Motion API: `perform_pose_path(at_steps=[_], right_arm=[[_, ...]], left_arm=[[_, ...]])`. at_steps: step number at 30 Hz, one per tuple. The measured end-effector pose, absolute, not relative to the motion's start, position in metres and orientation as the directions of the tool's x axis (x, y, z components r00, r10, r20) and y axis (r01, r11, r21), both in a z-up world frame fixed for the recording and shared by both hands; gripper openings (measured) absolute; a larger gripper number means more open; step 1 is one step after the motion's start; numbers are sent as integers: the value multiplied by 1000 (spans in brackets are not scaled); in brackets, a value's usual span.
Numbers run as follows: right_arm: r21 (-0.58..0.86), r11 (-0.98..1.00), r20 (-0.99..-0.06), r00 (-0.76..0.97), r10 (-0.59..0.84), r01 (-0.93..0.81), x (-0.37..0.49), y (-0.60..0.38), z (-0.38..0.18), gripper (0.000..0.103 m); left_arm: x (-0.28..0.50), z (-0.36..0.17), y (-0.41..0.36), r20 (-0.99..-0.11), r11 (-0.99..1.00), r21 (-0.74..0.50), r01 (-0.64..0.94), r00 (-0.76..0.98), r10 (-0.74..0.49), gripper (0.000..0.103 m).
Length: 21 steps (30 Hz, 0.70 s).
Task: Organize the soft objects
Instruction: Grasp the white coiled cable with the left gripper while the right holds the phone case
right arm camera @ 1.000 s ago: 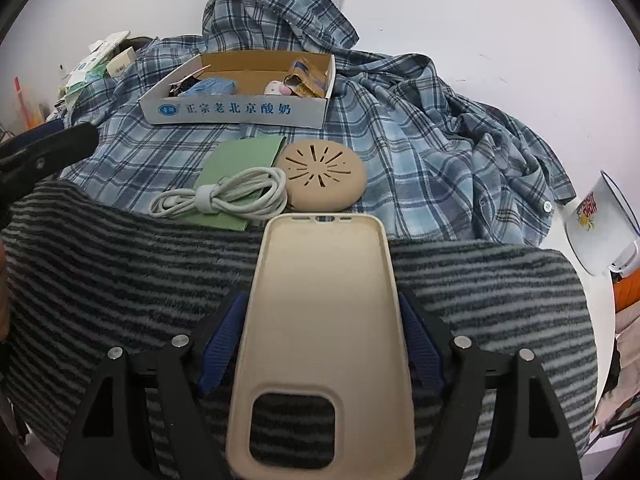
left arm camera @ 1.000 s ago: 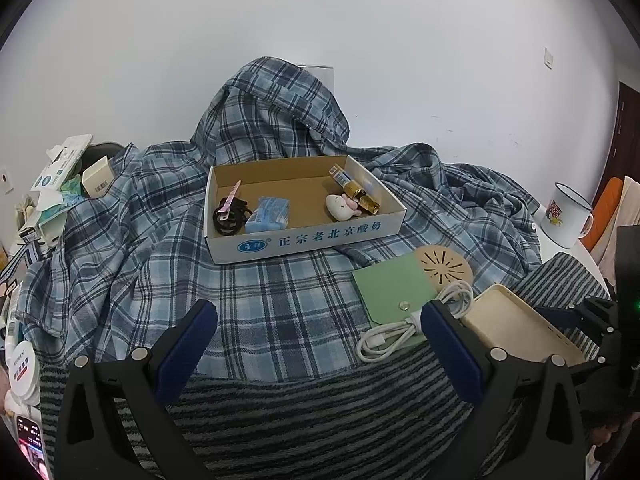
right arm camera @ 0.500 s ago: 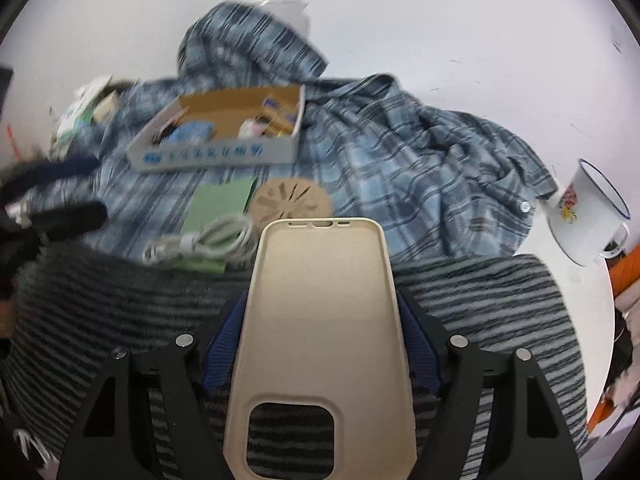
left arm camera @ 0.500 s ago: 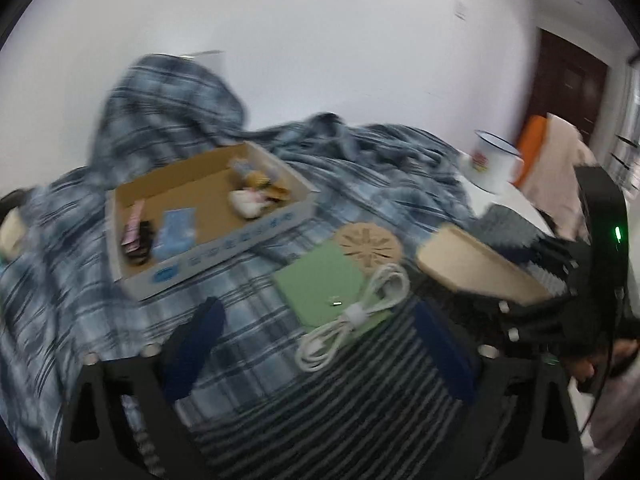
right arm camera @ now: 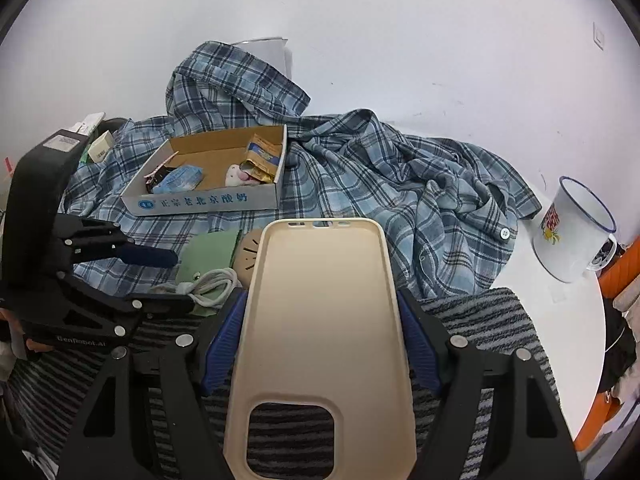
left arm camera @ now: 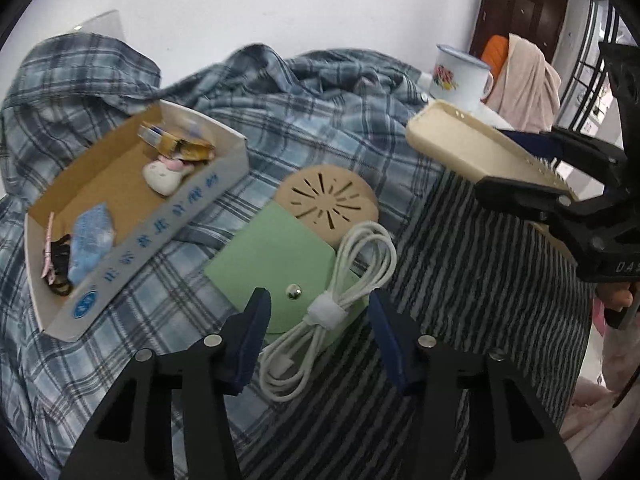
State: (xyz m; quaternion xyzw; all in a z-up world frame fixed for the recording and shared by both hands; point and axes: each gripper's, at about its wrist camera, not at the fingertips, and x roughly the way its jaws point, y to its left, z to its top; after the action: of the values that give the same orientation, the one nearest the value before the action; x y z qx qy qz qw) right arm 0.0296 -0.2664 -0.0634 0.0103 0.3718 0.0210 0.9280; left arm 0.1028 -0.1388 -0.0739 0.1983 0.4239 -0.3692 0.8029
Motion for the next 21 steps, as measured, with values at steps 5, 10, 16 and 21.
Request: perform_pose_path(at_steps=[5,10,16,21], right_arm=[[39,999,-699,714,35,-11,32,-274,-70,72],[61,998,-702,711,40,4,32,-277,-72,72],[63,998,-688,723,54,-14,29,-269,-69,72],[68,997,-637,768,75,-41,23,-261,-66,72]], left_arm=[[110,-87,-146,-865,652,-31,758,306,-397,45],[117,-84,-139,-856,673,-65,737,305,-418,23],[105,-71,-125,-820,701,-53,711,370,-437,22],[86,-46,-98,-742,765,-20,643,503,-442,22]])
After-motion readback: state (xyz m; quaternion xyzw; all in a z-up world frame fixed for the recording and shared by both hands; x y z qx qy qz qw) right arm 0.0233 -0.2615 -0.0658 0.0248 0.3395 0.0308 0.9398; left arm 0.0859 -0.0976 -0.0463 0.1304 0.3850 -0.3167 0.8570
